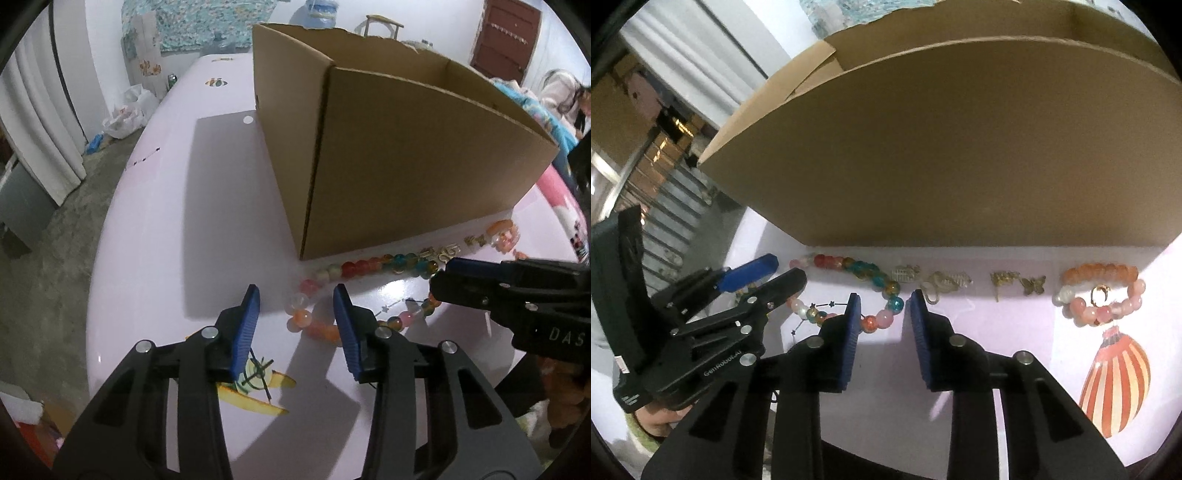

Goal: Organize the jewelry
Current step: 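Close the right gripper on the multicolour bead bracelet, then lift the bracelet with the right gripper and drop it into the box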

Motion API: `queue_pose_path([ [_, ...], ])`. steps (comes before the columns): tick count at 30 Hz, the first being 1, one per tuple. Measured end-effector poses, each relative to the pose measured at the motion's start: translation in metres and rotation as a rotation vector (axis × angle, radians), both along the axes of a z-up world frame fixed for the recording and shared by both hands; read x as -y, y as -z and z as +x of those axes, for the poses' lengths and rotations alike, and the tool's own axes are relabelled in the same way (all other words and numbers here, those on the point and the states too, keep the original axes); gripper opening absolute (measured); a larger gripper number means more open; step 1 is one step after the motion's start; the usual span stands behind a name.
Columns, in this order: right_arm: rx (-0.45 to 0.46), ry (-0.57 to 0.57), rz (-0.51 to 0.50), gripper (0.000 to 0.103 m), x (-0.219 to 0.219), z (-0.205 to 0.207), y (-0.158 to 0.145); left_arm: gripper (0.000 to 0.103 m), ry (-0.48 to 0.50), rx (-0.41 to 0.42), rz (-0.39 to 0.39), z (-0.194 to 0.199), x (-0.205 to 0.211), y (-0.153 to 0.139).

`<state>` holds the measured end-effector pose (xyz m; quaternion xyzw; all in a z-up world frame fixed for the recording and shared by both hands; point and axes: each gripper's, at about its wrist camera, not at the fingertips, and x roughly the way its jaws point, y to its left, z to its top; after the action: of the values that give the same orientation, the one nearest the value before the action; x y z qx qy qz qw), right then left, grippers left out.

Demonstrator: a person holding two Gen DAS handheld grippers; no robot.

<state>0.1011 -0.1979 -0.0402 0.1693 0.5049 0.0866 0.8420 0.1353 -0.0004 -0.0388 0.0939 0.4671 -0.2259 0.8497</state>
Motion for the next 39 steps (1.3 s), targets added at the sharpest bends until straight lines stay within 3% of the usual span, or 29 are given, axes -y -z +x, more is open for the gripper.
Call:
queue_pose_path([
  [3, 0.003, -0.012, -0.055, 0.022, -0.016, 0.005, -0.002, 0.037, 0.003, 0.022, 0.044, -0.004, 0.004, 0.000],
  [7, 0.007, -0.031, -0.104, 0.012, -0.027, 0.005, -0.003, 0.030, 0.001, 0.022, 0.043, -0.006, 0.004, -0.002],
  [12, 0.009, -0.036, -0.080, 0.010, -0.030, 0.003, -0.003, 0.012, 0.014, 0.032, 0.040, -0.011, 0.005, -0.001],
  [22, 0.037, -0.028, -0.030, 0.009, -0.023, -0.005, -0.002, 0.008, 0.004, 0.026, -0.034, -0.023, -0.002, -0.013],
  [28, 0.074, -0.040, -0.027, 0.009, -0.024, -0.016, -0.018, 0.008, 0.009, 0.063, -0.080, -0.035, -0.008, -0.042],
  [33, 0.142, -0.054, -0.022, 0.009, -0.016, -0.027, -0.050, 0.008, 0.026, 0.108, -0.138, -0.046, -0.012, -0.080],
  [39, 0.357, -0.084, -0.116, 0.009, -0.013, -0.043, -0.120, 0.008, 0.092, 0.250, -0.196, -0.051, -0.005, -0.151],
])
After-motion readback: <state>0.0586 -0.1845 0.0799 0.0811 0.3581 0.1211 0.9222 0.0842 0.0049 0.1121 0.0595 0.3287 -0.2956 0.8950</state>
